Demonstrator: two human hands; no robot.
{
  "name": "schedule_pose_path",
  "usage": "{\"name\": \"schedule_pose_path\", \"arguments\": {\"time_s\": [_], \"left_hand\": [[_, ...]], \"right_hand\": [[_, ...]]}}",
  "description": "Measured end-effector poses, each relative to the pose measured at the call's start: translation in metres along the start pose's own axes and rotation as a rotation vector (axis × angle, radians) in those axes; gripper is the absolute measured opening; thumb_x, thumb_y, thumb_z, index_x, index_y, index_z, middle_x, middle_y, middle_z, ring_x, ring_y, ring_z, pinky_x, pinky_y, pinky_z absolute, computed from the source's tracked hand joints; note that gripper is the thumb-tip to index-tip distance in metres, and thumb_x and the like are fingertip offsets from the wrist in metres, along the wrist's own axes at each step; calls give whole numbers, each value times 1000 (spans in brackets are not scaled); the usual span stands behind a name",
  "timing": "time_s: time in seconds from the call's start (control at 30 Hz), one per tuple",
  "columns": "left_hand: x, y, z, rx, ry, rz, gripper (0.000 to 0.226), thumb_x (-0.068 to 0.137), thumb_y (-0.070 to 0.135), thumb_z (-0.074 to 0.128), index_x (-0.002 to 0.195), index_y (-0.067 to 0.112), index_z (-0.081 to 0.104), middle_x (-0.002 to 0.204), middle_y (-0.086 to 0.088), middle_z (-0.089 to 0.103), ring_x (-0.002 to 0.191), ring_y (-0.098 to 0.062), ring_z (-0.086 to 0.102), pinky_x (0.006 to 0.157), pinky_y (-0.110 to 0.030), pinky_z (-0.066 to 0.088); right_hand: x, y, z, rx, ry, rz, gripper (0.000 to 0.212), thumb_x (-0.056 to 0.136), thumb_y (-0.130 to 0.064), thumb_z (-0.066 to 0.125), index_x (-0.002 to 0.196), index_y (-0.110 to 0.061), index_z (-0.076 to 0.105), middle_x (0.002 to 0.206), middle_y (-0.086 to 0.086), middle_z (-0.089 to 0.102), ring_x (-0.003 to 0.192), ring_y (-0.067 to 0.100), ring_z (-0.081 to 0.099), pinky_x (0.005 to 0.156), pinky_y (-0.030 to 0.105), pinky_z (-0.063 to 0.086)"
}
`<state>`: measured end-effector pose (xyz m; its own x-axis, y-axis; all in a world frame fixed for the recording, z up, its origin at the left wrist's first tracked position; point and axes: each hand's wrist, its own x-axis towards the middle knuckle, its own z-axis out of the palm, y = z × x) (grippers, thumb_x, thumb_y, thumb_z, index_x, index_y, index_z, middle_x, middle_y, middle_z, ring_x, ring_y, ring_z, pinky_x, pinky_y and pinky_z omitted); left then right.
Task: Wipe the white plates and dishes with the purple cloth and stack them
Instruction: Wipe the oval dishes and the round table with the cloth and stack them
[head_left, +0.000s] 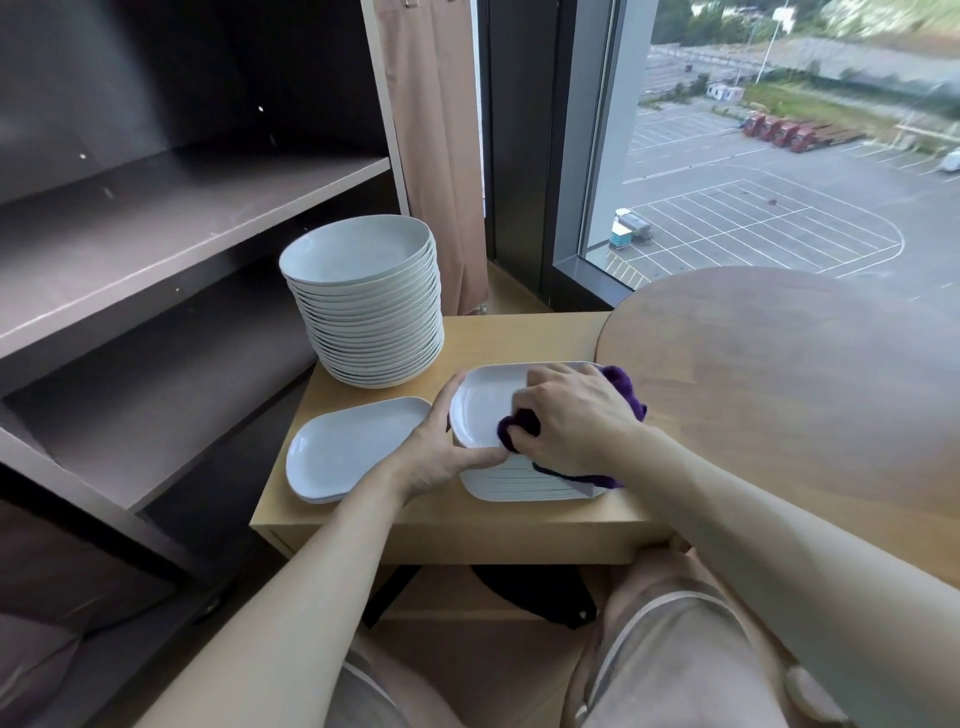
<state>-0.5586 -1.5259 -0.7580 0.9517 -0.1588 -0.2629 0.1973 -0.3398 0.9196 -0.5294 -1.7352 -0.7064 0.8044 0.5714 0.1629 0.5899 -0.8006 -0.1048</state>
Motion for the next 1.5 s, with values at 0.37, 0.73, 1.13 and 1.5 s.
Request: {"name": "schedule_pose_path", "arguments": {"time_s": [0.37, 0.73, 1.13, 1.5], "left_hand": [[2, 3, -3, -26, -32, -20, 127, 68, 31, 95, 160, 47, 9, 157, 8, 32, 145, -17, 36, 124, -43, 31], [6, 1, -2, 14, -58, -24, 130, 63, 44, 92, 157, 53, 2, 154, 8, 38, 140, -16, 43, 120, -42, 37], [-8, 19, -6, 371, 30, -108, 124, 49, 79, 82, 141, 78, -1, 162, 5, 34, 152, -29, 21, 120, -60, 24], [-11, 31, -10, 591, -21, -257, 124, 48, 98, 66, 126, 82, -29, 150, -6, 51, 124, -26, 57, 107, -44, 44]], "right_hand": [[7, 47, 3, -226, 78, 273, 36, 95, -47, 46, 95, -24, 74, 99, 3, 63, 93, 27, 57, 82, 41, 41], [46, 5, 24, -72, 212, 314, 69, 96, -66, 27, 85, -16, 74, 99, 7, 63, 91, 30, 56, 81, 47, 36], [46, -40, 20, 54, 56, 57, 30, 96, -41, 44, 94, -27, 71, 101, -7, 55, 97, 19, 46, 85, 40, 33], [15, -11, 8, 8, -42, -24, 32, 100, -44, 37, 101, -34, 67, 104, -10, 51, 102, 18, 46, 83, 38, 29]]}}
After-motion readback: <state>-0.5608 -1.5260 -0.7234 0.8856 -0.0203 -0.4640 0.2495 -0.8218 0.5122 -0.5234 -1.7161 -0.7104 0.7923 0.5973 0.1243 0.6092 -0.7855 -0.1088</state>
